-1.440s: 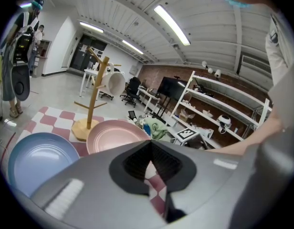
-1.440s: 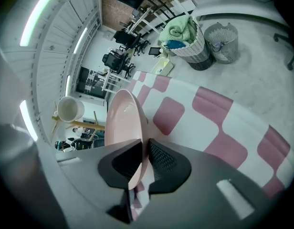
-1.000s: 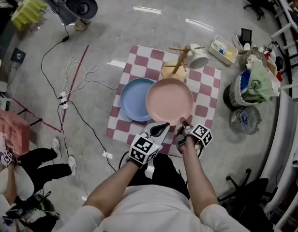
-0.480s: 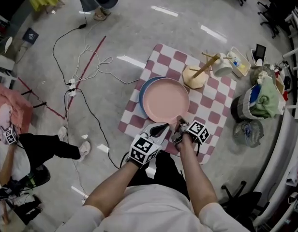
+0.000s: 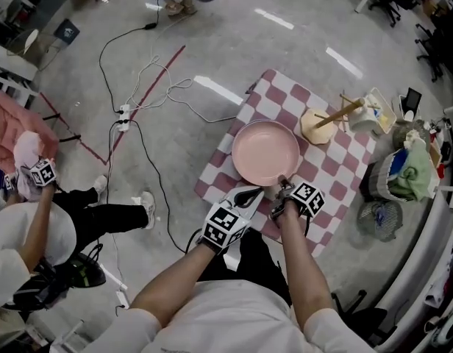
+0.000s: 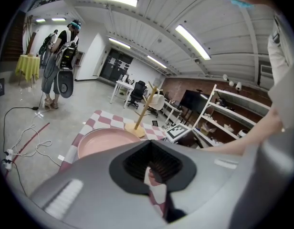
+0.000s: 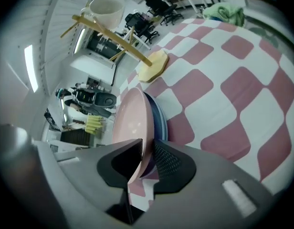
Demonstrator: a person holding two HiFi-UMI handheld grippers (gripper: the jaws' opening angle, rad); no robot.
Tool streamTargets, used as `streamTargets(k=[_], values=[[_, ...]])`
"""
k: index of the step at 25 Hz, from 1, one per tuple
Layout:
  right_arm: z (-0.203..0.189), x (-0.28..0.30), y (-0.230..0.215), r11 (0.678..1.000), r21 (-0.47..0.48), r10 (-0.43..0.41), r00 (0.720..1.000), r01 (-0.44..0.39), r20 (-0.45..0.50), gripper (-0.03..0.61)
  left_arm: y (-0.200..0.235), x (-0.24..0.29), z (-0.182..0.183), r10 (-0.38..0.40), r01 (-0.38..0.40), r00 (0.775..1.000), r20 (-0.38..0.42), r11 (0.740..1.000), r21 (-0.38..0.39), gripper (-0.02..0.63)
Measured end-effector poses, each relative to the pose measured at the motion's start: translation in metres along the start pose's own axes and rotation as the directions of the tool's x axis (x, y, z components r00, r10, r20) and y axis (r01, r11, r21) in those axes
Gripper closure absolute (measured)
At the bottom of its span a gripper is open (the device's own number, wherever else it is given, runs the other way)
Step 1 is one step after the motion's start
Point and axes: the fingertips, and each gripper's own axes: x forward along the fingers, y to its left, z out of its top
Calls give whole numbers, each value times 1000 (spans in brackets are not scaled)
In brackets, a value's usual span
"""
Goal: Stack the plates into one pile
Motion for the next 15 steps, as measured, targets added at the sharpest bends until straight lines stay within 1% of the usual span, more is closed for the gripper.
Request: streamTargets(k=[2, 4, 6, 8, 12, 15], values=[[0, 1, 2, 994, -97, -45, 999, 43, -21, 501, 3, -2, 1, 9, -9, 1000, 4, 1000, -5, 607], [2, 0, 0, 981, -176, -90, 996, 83, -27, 485, 4, -1, 1, 10, -10, 1000, 7, 1000, -9, 607], [3, -3, -3, 967, -226, -125, 992, 115, -29, 476, 2, -1, 3, 6, -6, 1000, 8, 1000, -10, 607], [5, -9, -3, 958, -253, -142, 990, 132, -22, 477, 0, -2, 4, 2, -2, 1000, 7, 1000, -9, 607], [9, -27, 7, 943, -310, -126, 992, 123, 9, 479, -3, -3, 5, -6, 6, 1000, 6, 1000, -16, 607], [4, -42, 31, 929, -365, -61, 998, 64, 21, 482, -5, -6, 8, -9, 10, 1000, 8, 1000, -25, 607]])
